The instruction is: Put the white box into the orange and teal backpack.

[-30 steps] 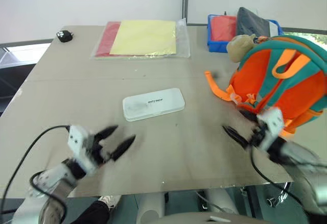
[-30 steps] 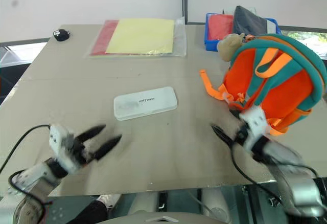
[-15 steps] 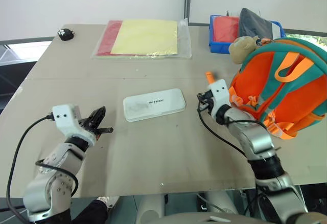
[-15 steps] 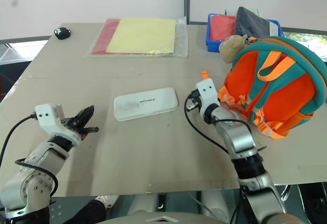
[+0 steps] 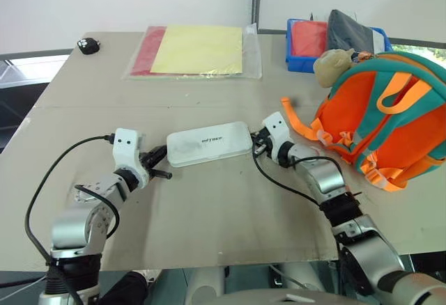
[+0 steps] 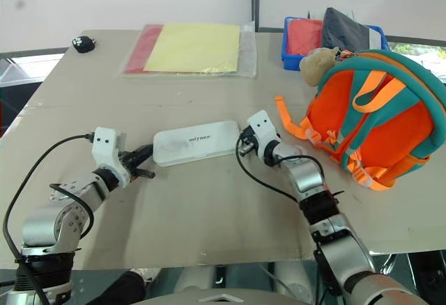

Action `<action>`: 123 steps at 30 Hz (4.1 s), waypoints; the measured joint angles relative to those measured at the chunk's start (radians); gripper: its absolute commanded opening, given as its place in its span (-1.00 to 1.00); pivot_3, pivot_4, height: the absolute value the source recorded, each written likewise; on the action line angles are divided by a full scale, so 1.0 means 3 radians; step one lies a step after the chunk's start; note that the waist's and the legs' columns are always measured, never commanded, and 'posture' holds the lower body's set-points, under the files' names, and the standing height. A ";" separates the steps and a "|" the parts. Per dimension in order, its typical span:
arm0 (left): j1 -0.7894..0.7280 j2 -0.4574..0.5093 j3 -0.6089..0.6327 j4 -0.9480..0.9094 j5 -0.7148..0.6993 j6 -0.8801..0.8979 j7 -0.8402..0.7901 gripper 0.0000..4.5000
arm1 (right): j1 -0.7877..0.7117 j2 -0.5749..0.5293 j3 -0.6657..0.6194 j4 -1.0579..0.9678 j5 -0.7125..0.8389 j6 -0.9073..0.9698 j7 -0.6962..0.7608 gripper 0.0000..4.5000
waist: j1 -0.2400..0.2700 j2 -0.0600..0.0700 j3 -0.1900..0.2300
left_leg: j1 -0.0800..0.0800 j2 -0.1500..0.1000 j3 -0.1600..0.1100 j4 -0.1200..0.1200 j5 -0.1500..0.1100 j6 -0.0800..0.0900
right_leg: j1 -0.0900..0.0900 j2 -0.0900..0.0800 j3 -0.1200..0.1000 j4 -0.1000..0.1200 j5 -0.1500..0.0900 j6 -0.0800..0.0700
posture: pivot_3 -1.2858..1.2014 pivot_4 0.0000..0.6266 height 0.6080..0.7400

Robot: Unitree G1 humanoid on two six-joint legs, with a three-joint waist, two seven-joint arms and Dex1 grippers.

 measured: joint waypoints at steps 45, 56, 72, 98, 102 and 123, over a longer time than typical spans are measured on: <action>-0.1456 0.0281 -0.0318 0.1507 -0.0988 0.2284 -0.1546 0.74 | 0.0237 -0.0410 0.0145 -0.0537 -0.0417 0.0078 0.0136 -1.00 | -0.0017 -0.0004 0.0006 | 0.0007 -0.0001 -0.0003 0.0010 0.0001 0.0001 | 0.0007 0.0004 0.0004 0.0007 0.0000 0.0002 | 0.03 -0.52 1.00; -0.1209 0.0124 -0.0067 0.1255 -0.1296 0.2578 -0.1535 -0.54 | 0.0431 -0.0384 0.0045 -0.0710 -0.0361 0.0012 0.0143 -1.00 | -0.0063 -0.0006 0.0006 | 0.0004 -0.0002 -0.0008 0.0009 0.0001 0.0001 | 0.0006 0.0001 0.0000 0.0007 0.0000 0.0002 | 0.03 -0.52 1.00; -0.1275 -0.0338 0.0483 0.0762 -0.1483 0.2125 -0.1013 -0.54 | 0.2238 -0.1041 -0.2385 -0.4103 0.2188 0.2012 -0.0422 0.98 | 0.0006 -0.0007 0.0010 | 0.0004 -0.0006 -0.0005 0.0012 0.0001 0.0001 | 0.0008 -0.0003 0.0002 0.0005 -0.0009 -0.0007 | 0.03 -0.52 1.00; -0.1454 -0.0522 0.0477 0.0558 -0.1588 0.1789 -0.0586 -0.54 | 0.0910 -0.1015 -0.2040 -0.2899 0.1730 0.2164 -0.1873 -0.99 | 0.0001 -0.0007 0.0012 | -0.0006 -0.0008 -0.0006 0.0008 0.0001 0.0002 | 0.0001 0.0001 0.0008 0.0002 -0.0003 0.0009 | 0.03 -0.52 1.00; -0.1462 -0.0522 0.0463 0.0570 -0.1584 0.1755 -0.0587 -0.54 | 0.1084 -0.1003 -0.2122 -0.3107 0.1973 0.2189 -0.1707 -0.88 | 0.0001 -0.0007 0.0012 | -0.0005 -0.0008 -0.0007 0.0009 0.0001 0.0002 | 0.0001 0.0002 0.0007 0.0003 -0.0003 0.0009 | 0.03 -0.52 1.00; -0.1734 -0.0442 0.0198 0.0995 -0.1452 0.1619 -0.0849 -0.54 | 0.2236 -0.1910 -0.3281 -0.3705 0.4201 0.1835 -0.2593 0.98 | -0.0025 -0.0009 0.0014 | -0.0001 -0.0008 -0.0004 0.0010 0.0001 0.0002 | 0.0005 0.0002 0.0012 0.0001 -0.0004 0.0008 | 0.03 -0.52 1.00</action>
